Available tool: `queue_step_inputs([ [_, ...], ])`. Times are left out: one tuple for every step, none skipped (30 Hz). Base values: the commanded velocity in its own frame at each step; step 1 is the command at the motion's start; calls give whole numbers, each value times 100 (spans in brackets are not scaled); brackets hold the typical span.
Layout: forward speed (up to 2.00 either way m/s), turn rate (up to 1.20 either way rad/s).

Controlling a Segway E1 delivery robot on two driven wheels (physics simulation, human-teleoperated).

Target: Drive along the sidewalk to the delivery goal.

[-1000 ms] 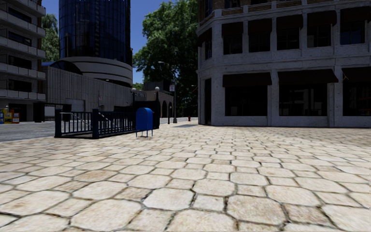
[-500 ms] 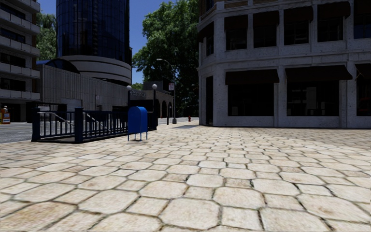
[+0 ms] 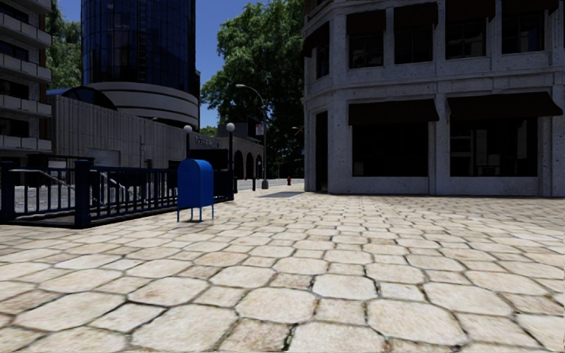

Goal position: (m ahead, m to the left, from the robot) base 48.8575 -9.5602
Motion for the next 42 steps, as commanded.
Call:
queue_step_inputs([
  [200,0],
  [200,0],
  [200,0],
  [200,0],
  [200,0],
  [200,0],
  [200,0],
  [200,0],
  [200,0],
  [200,0],
  [200,0],
  [200,0],
  [200,0],
  [200,0],
  [200,0],
  [200,0],
  [200,0],
  [200,0],
  [200,0],
  [200,0],
  [200,0],
  [200,0],
  [200,0],
  [200,0],
  [200,0],
  [200,0],
  [200,0],
  [200,0],
  [200,0],
  [200,0],
  [200,0],
  [200,0],
  [200,0],
  [200,0],
  [200,0],
  [200,0],
  [200,0],
  [200,0],
  [200,0],
  [200,0],
  [200,0],
  [200,0],
])
